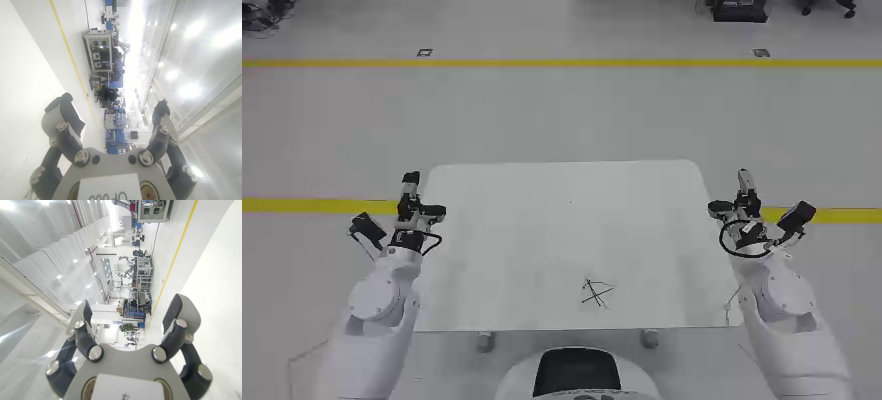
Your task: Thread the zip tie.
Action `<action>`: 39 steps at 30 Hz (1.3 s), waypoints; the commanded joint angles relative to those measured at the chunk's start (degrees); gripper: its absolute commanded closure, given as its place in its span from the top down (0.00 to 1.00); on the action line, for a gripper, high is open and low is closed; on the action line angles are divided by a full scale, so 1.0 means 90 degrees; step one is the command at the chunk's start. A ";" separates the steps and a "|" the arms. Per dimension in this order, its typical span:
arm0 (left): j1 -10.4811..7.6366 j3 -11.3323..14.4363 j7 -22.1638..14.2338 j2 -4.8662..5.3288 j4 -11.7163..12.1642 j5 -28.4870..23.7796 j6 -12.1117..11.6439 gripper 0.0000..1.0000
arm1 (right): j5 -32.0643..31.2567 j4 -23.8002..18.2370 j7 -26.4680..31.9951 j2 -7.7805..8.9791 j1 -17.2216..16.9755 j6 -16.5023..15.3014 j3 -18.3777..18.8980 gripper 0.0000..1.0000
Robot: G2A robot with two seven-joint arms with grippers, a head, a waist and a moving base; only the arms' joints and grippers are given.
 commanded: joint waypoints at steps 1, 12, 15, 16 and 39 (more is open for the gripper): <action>0.0000 0.0000 0.0000 0.0000 0.0000 0.0000 0.0000 0.78 | 0.0000 0.0000 0.0000 0.0000 0.0000 0.0000 0.0000 0.78; 0.0000 0.0000 0.0000 0.0000 0.0000 0.0000 0.0000 0.78 | 0.0000 0.0000 0.0000 0.0000 0.0000 0.0000 0.0000 1.00; 0.0000 0.0000 0.0000 0.0000 0.0000 0.0000 0.0000 0.78 | 0.0000 0.0000 0.0000 0.0000 0.0000 0.0000 0.0000 1.00; 0.0000 0.0000 0.0000 0.0000 0.0000 0.0000 0.0000 1.00 | 0.0000 0.0000 0.0000 0.0000 0.0000 0.0000 0.0000 0.78; 0.0000 0.0000 0.0000 0.0000 0.0000 0.0000 0.0000 1.00 | -0.3154 0.0141 0.1459 0.0139 0.0433 0.1350 -0.0902 1.00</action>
